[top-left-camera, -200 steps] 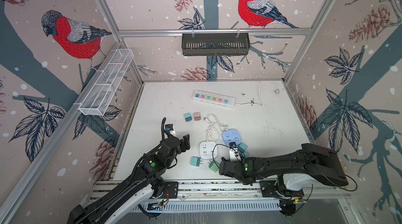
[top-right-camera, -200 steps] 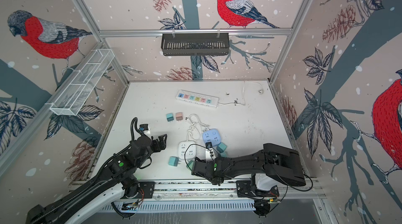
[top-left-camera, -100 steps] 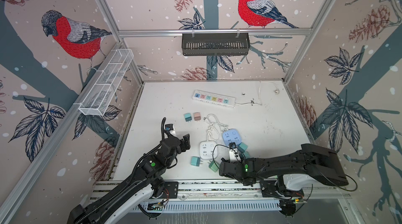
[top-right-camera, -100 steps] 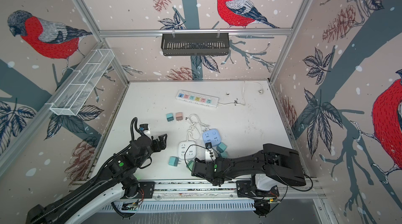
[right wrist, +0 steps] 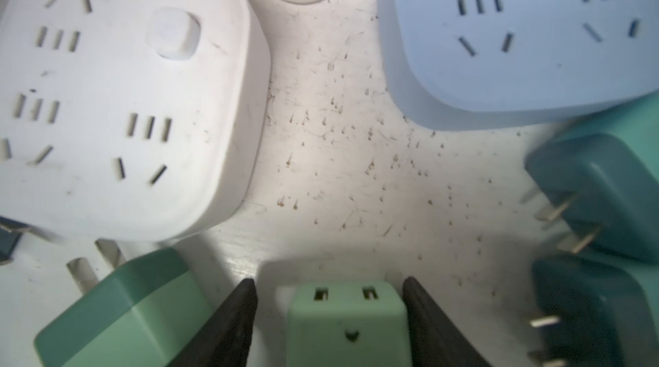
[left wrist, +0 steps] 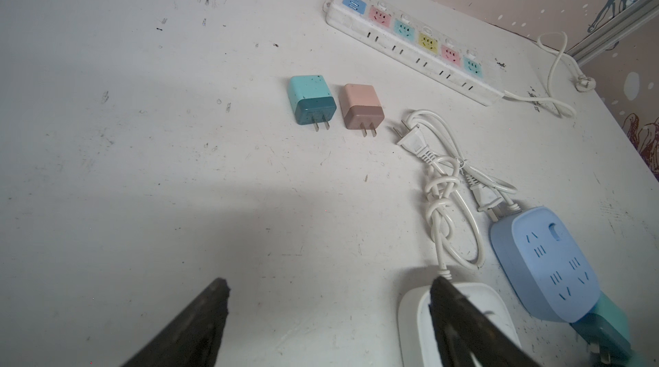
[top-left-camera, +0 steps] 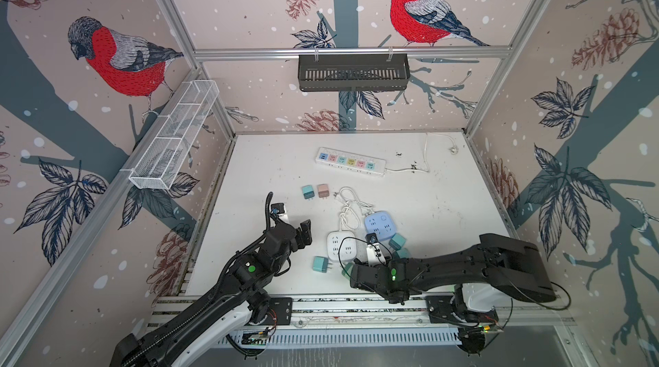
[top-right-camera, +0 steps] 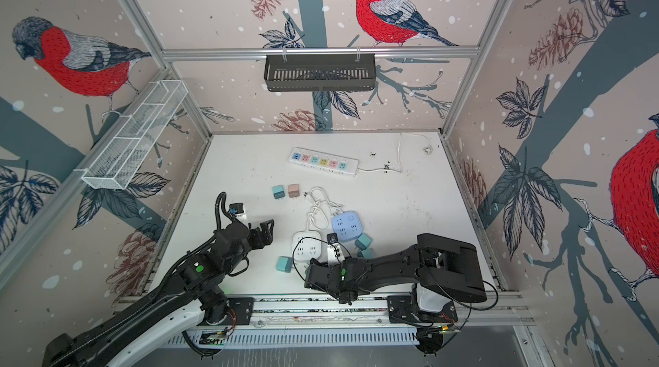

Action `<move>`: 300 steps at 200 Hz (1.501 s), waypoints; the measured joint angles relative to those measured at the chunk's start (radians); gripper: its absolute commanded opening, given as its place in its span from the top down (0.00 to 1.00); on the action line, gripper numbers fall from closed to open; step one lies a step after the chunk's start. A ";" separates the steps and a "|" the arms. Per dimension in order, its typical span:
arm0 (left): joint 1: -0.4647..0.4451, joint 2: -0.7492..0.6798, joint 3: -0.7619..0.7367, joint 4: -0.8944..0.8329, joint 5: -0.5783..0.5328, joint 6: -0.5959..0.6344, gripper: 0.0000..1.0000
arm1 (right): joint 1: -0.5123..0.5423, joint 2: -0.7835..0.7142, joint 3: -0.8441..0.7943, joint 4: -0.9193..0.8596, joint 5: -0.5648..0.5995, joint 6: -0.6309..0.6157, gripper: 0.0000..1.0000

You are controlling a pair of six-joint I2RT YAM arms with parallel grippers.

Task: Insert the plug
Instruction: 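Move the right gripper to the light-green adapter and close on it, then lift the green adapter with the right gripper toward the left gripper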

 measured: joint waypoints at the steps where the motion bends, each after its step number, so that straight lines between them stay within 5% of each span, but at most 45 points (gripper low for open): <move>1: 0.000 0.000 0.000 0.000 0.000 0.000 0.12 | 0.001 -0.001 0.000 -0.002 0.000 0.001 0.34; 38: 0.000 0.000 0.000 0.000 0.000 0.000 0.12 | 0.042 0.003 0.001 -0.031 0.016 0.010 0.37; 109: 0.000 -0.013 0.000 -0.001 -0.003 0.000 0.12 | 0.058 0.034 0.002 0.016 0.064 0.006 0.69; 171: 0.000 -0.027 0.002 -0.002 -0.014 -0.003 0.07 | 0.032 -0.181 -0.056 0.006 0.091 -0.008 0.82; 216: 0.000 -0.047 0.060 -0.012 0.002 0.001 0.03 | -0.039 -0.406 -0.120 0.141 0.207 -0.190 0.95; 254: 0.000 -0.103 0.064 0.046 0.034 -0.002 0.07 | -0.195 -0.496 -0.178 0.340 0.224 -0.377 0.96; 300: 0.000 -0.154 0.135 0.097 0.059 0.031 0.03 | -0.259 -0.575 -0.199 0.581 0.299 -0.608 0.98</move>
